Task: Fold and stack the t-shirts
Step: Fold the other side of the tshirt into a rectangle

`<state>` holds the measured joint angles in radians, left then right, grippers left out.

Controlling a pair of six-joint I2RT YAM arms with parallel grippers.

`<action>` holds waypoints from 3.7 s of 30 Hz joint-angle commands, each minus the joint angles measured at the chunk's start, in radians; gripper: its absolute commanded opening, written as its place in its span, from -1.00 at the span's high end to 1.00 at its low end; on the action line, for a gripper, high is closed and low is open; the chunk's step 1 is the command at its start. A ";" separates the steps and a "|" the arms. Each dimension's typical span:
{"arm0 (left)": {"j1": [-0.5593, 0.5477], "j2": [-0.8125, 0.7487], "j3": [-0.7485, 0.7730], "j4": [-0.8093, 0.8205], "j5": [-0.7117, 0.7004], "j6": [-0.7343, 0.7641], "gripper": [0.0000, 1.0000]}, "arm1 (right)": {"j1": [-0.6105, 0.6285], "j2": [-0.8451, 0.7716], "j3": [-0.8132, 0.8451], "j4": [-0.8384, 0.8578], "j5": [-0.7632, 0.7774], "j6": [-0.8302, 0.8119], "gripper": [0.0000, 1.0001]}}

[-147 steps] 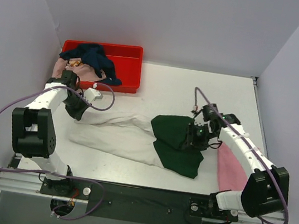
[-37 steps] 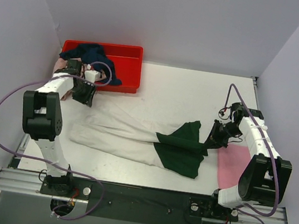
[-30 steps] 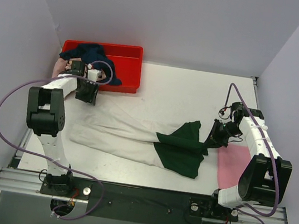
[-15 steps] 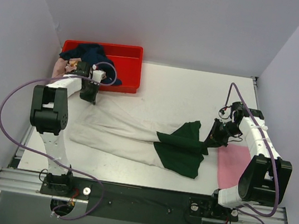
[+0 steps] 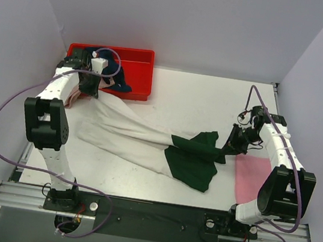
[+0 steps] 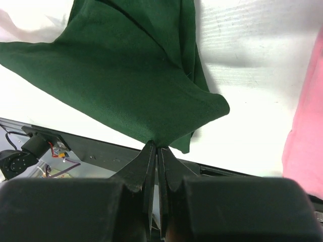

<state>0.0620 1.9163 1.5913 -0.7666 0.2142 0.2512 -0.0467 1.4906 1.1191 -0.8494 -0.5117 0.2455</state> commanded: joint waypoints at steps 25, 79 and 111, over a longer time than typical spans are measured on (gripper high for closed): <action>0.013 0.179 0.108 0.033 0.191 0.045 0.30 | -0.012 0.011 -0.004 -0.016 -0.002 0.003 1.00; 0.018 0.197 0.121 -0.108 0.132 0.118 0.34 | -0.013 0.027 -0.005 -0.016 0.002 -0.015 1.00; 0.090 0.067 0.334 -0.081 0.444 -0.056 1.00 | -0.058 0.086 0.249 -0.082 0.021 -0.060 1.00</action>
<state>0.1402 2.0140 1.8568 -0.8200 0.5751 0.2104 -0.0986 1.5543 1.3499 -0.8749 -0.4973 0.2062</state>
